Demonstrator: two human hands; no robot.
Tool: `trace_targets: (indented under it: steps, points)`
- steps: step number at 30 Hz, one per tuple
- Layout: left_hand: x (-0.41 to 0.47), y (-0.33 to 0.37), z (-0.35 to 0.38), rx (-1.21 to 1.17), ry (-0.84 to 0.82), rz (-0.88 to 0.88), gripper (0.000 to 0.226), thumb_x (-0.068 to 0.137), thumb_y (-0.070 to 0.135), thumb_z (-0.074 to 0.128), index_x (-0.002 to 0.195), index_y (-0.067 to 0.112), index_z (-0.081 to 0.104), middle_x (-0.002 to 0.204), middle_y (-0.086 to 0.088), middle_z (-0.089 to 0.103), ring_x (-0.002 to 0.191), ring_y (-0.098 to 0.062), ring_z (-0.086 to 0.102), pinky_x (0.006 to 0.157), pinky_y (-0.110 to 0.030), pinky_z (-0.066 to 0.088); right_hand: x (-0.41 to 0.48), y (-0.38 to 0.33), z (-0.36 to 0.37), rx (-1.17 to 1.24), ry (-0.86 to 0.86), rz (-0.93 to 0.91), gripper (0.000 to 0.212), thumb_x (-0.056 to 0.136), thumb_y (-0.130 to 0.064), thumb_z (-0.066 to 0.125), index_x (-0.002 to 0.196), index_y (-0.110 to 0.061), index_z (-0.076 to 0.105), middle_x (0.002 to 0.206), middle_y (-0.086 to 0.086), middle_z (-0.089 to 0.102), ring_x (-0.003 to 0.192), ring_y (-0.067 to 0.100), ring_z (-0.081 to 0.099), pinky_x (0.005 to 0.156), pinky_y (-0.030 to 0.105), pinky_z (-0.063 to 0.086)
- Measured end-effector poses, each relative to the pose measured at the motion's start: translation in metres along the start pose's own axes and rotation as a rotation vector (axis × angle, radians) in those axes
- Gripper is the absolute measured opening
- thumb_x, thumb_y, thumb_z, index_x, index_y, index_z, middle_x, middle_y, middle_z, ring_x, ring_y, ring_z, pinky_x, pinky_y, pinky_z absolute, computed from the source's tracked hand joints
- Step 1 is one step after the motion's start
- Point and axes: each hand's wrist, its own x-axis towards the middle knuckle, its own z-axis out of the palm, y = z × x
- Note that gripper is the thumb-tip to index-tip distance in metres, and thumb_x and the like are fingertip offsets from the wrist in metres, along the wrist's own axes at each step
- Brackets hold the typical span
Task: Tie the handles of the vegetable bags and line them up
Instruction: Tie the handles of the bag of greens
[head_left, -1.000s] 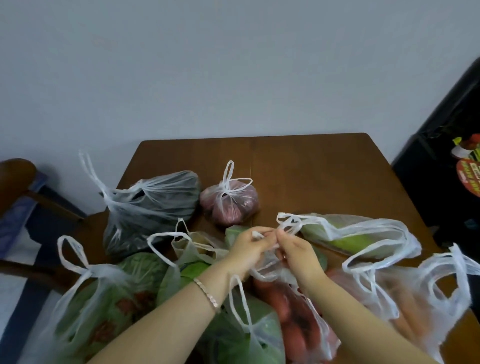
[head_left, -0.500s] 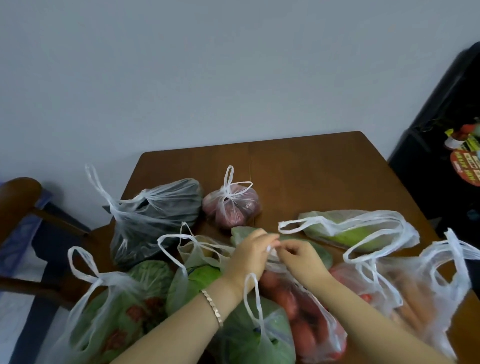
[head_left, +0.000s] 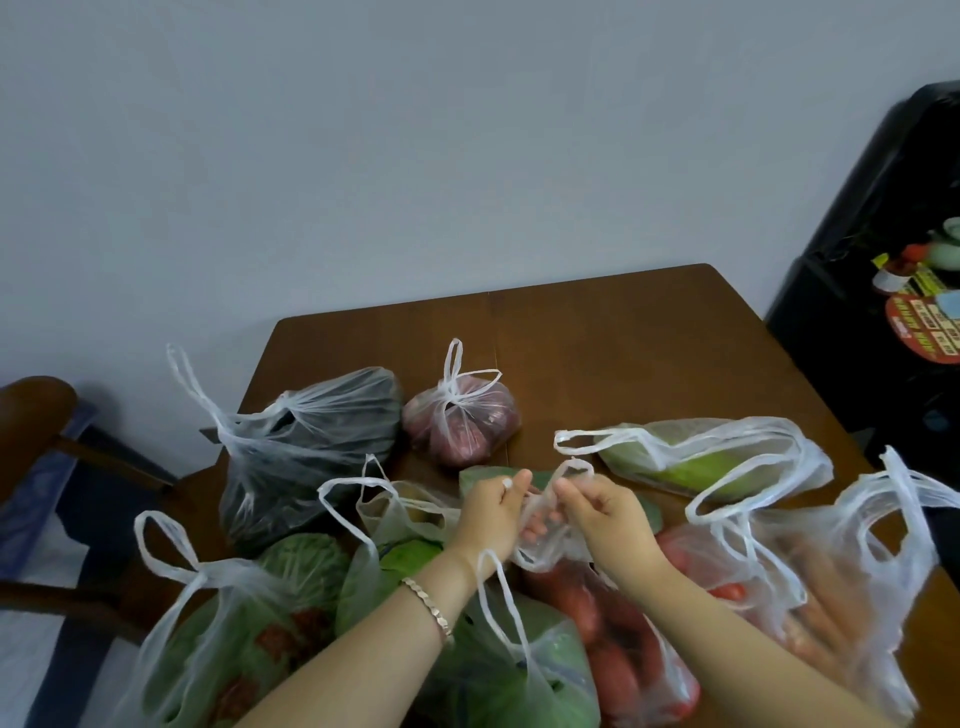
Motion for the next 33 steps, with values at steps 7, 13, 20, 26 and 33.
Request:
trace_targets:
  steps: [7,13,20,26,33]
  points:
    - [0.037,-0.005,-0.028,-0.439,0.437,-0.372,0.043,0.099,0.025,0.038,0.074,-0.003,0.06,0.07,-0.014,0.062,0.061,-0.023,0.06,0.045,-0.023,0.052,0.0,-0.003,-0.013,0.558,0.114,0.349,0.033,0.092,-0.015,0.038,0.093,0.001,0.066,0.089,0.025,0.066,0.098,0.04,0.059,0.089,0.042,0.048]
    - [0.04,-0.02,-0.041,-0.52,0.483,-0.533,0.047,0.099,0.034,0.035,0.071,0.004,0.058,0.061,-0.009,0.065,0.051,-0.021,0.06,0.046,-0.026,0.048,0.006,0.018,-0.032,0.586,0.296,0.647,0.03,0.077,0.0,0.029,0.053,-0.018,0.032,0.04,-0.002,0.035,0.035,0.01,0.022,0.031,0.013,0.018]
    - [0.02,0.013,-0.026,-0.297,-0.225,-0.104,0.056,0.1,0.028,0.028,0.058,0.011,0.061,0.084,-0.004,0.07,0.043,-0.007,0.048,0.049,-0.02,0.036,0.02,-0.038,-0.017,0.076,-0.052,0.137,0.044,0.086,-0.002,0.047,0.043,-0.012,0.046,0.044,0.0,0.043,0.043,0.008,0.039,0.045,0.015,0.034]
    - [0.022,0.009,-0.024,-0.142,-0.277,-0.059,0.047,0.098,0.032,0.033,0.099,0.003,0.069,0.052,-0.003,0.043,0.047,-0.006,0.043,0.066,-0.021,0.041,0.044,-0.044,-0.006,0.271,-0.078,0.05,0.015,0.089,0.003,0.044,0.082,-0.002,0.055,0.05,-0.004,0.053,0.042,0.002,0.047,0.05,0.015,0.04]
    - [0.014,0.014,-0.024,-0.24,-0.33,-0.047,0.047,0.1,0.033,0.024,0.102,0.024,0.07,0.054,0.0,0.038,0.054,-0.008,0.042,0.074,-0.021,0.041,0.025,0.023,0.006,-0.3,-0.072,-0.125,0.018,0.09,-0.007,0.051,0.097,-0.005,0.068,0.091,-0.012,0.05,0.085,0.004,0.05,0.076,0.012,0.037]
